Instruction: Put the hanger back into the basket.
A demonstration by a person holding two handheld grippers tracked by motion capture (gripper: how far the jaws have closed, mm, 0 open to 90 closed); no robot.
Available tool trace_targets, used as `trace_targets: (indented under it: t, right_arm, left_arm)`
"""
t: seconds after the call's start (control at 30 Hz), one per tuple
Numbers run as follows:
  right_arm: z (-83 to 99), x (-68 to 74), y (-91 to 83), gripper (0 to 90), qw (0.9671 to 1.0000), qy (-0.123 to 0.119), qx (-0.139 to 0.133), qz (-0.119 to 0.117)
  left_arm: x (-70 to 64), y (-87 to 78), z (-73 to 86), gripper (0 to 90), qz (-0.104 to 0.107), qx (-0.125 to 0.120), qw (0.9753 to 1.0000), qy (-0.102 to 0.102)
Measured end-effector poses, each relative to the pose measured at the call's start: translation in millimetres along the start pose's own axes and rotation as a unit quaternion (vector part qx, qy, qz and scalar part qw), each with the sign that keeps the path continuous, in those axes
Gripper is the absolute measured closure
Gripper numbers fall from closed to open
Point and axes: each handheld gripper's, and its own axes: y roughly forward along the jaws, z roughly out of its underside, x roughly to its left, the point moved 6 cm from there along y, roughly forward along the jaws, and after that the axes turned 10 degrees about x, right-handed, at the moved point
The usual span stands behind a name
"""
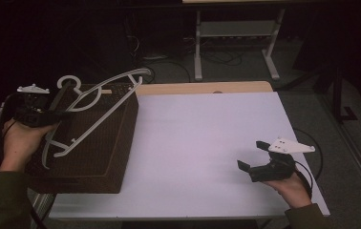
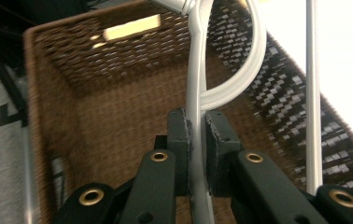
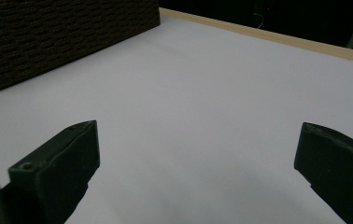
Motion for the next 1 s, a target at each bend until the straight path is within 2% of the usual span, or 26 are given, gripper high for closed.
trace_targets:
  t: [0.13,0.17,0.2,0.27,0.3,0.43,0.63,1.0]
  right_arm:
    - [0.2,-0.7,-0.4,0.0,1.0,0.005,0.0,0.001]
    - [0.2,-1.0,-0.4,0.0,1.0,0.004,0.0,0.002]
    - [0.2,-1.4,-0.5,0.0,1.0,0.005,-0.001,0.003]
    - [0.2,-1.4,-0.6,0.0,1.0,0.007,-0.001,0.002]
    - [0.2,-1.9,-0.7,0.0,1.0,0.008,-0.001,0.001]
    - [-0.1,-1.9,-0.7,0.0,1.0,0.008,-0.001,0.001]
    - [-0.5,-3.1,-1.0,0.0,0.9999,0.009,-0.003,0.004]
    - [-0.9,-3.0,-2.5,0.0,0.9999,0.009,-0.004,0.006]
  left_arm:
    - [15.7,-3.1,9.9,82.2,-0.008,0.001,1.0,-0.005]
    - [15.7,-3.1,9.9,82.2,-0.008,0.001,1.0,-0.005]
    - [23.0,-4.2,15.2,82.2,-0.013,0.003,0.9999,-0.006]
    - [26.1,-4.5,17.7,82.2,-0.015,0.003,0.9998,-0.01]
    - [33.8,-4.5,23.1,82.2,-0.02,0.006,0.9997,-0.012]
    - [43.7,-0.2,31.4,82.2,-0.027,0.017,0.9994,-0.01]
    - [51.2,7.9,37.2,82.2,-0.034,0.034,0.9988,-0.006]
    - [51.3,23.4,43.2,81.7,-0.026,0.055,0.9981,-0.007]
